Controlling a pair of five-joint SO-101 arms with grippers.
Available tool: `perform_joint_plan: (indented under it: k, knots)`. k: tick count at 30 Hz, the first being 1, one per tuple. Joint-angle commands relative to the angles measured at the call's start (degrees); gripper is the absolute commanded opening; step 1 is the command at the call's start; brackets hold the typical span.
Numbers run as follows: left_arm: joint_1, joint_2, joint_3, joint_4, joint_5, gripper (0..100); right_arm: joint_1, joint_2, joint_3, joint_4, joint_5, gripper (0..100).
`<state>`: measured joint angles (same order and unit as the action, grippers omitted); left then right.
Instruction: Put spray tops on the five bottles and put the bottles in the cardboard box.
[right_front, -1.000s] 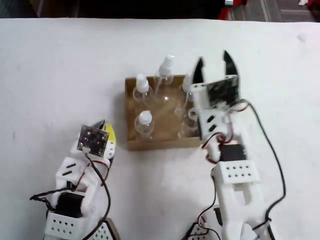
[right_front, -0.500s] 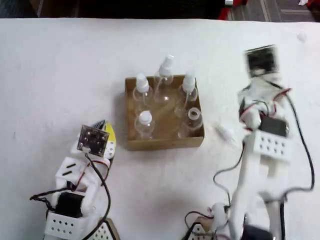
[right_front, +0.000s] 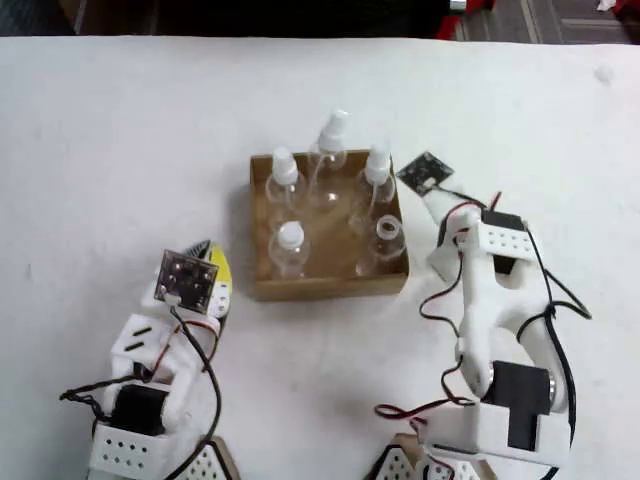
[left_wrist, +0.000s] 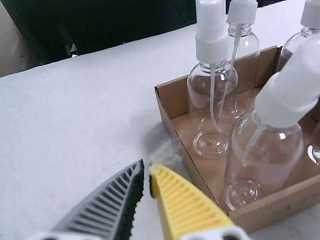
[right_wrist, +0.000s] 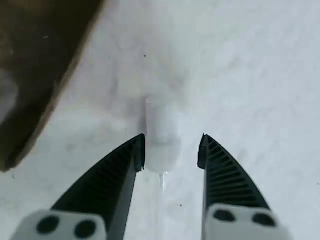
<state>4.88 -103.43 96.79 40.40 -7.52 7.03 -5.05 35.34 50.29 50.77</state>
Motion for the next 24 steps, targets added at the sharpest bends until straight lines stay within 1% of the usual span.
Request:
perform_joint_plan:
  k: [1, 6, 15, 17, 19, 20, 22, 24]
  knots:
    - [0.7, -0.9, -0.8, -1.3, -0.8, 2, -0.8, -0.2, -2.6, -0.2, 0.4, 15.6]
    - [0.7, -0.9, -0.8, -1.3, -0.8, 2, -0.8, 1.6, -2.6, -1.9, 0.7, 15.6]
    - [0.7, -0.9, -0.8, -1.4, -0.8, 2, -0.4, 12.4, -9.2, -3.1, 0.3, 14.8]
    - [0.7, -0.9, -0.8, -1.4, -0.8, 2, -0.4, 13.3, -9.9, -3.1, 0.3, 10.6]
    - [0.7, -0.9, -0.8, -1.4, -0.8, 2, -0.6, 13.8, -10.0, -3.1, 0.6, 3.0]
    - [0.7, -0.9, -0.8, -1.4, -0.8, 2, -0.6, 13.8, -10.0, -3.1, 0.6, 0.8]
    - [0.7, -0.9, -0.8, -1.4, -0.8, 2, -0.5, 13.8, -10.0, -3.1, 0.7, 3.9]
    - [0.7, -0.9, -0.8, -1.4, -0.8, 2, -0.3, 13.3, -10.1, -3.1, 0.7, 4.0]
